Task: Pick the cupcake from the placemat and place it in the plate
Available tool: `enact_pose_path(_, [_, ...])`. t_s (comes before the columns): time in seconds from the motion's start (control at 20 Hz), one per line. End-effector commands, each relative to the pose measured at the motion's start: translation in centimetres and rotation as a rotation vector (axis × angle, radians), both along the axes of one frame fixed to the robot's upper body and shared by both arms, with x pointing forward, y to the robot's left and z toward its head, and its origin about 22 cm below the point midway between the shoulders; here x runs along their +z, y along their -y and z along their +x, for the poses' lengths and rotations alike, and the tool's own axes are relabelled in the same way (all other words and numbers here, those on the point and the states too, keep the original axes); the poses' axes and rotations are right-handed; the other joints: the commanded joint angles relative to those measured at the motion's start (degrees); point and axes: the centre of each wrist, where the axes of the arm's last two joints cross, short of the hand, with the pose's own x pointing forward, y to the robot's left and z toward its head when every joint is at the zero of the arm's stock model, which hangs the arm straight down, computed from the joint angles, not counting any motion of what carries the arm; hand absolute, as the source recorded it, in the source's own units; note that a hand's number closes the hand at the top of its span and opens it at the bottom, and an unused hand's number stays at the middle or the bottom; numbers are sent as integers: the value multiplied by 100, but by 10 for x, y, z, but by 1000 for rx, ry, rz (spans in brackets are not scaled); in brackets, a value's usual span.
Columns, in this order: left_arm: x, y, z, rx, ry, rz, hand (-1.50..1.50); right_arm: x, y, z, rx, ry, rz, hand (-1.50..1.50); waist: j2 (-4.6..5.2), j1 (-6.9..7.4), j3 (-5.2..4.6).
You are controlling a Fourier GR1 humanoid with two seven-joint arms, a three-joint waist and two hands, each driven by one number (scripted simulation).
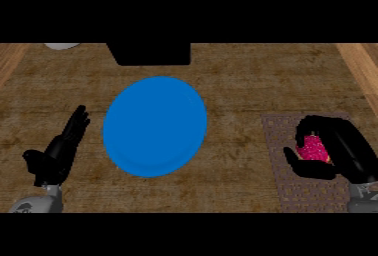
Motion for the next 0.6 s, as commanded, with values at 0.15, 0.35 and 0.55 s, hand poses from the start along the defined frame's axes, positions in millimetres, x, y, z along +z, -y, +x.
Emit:
enact_pose_path(0.15, [-15, 4, -6, -2, 8, 10, 0, 49, -29, -16, -6, 237, 91, 150, 7, 17, 0])
enact_pose_path(0.35, [-5, 1, -16, -5, -8, -5, 0, 66, -49, -24, 44, 243, 132, 150, 8, 52, 3])
enact_pose_path(0.55, [9, -17, 1, -6, 8, 6, 0, 76, -101, -6, 70, 227, 160, 150, 18, 85, 1])
